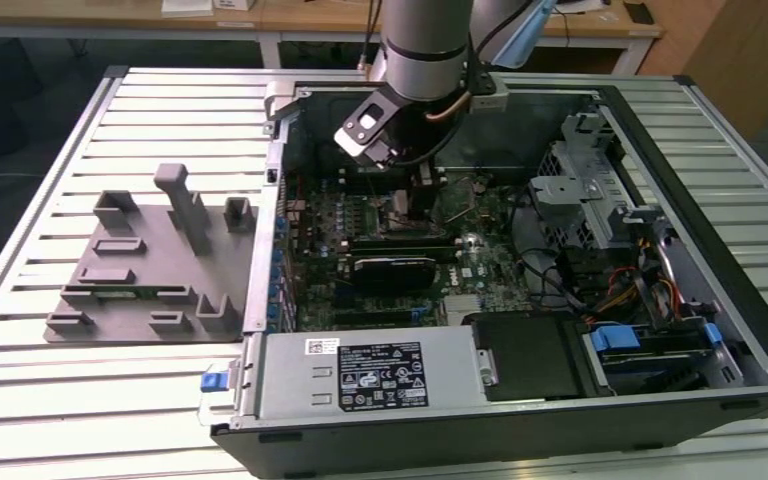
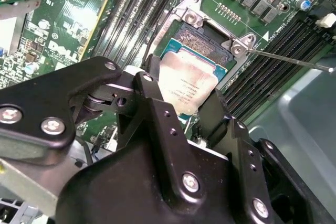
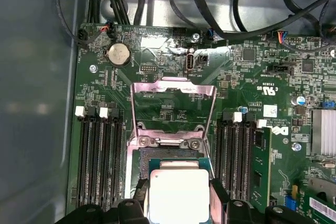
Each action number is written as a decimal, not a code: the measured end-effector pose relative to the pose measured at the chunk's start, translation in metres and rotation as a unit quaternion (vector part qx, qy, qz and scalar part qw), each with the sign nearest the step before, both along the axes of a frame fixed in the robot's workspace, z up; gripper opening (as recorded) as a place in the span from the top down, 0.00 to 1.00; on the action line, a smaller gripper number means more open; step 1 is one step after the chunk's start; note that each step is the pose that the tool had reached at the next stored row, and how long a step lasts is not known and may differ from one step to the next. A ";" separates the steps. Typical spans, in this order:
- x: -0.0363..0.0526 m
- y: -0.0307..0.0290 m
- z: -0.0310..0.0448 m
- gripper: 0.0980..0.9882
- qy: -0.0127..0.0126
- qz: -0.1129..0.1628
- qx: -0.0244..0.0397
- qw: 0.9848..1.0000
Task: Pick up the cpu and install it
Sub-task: 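Place the cpu into insertion slot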
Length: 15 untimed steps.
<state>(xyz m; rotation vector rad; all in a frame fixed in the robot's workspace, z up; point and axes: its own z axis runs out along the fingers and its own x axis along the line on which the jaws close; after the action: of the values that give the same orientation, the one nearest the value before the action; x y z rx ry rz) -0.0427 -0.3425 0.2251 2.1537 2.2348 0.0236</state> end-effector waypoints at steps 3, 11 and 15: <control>0.0000 0.0007 -0.0031 0.50 0.000 -0.001 0.000 1.000; 0.0000 0.0027 -0.0109 0.50 0.000 -0.003 0.000 1.000; 0.0000 0.0032 -0.0140 0.50 0.000 -0.004 0.000 1.000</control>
<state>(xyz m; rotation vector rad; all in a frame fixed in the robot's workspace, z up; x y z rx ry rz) -0.0427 -0.3392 0.2110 2.1624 2.2263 0.0233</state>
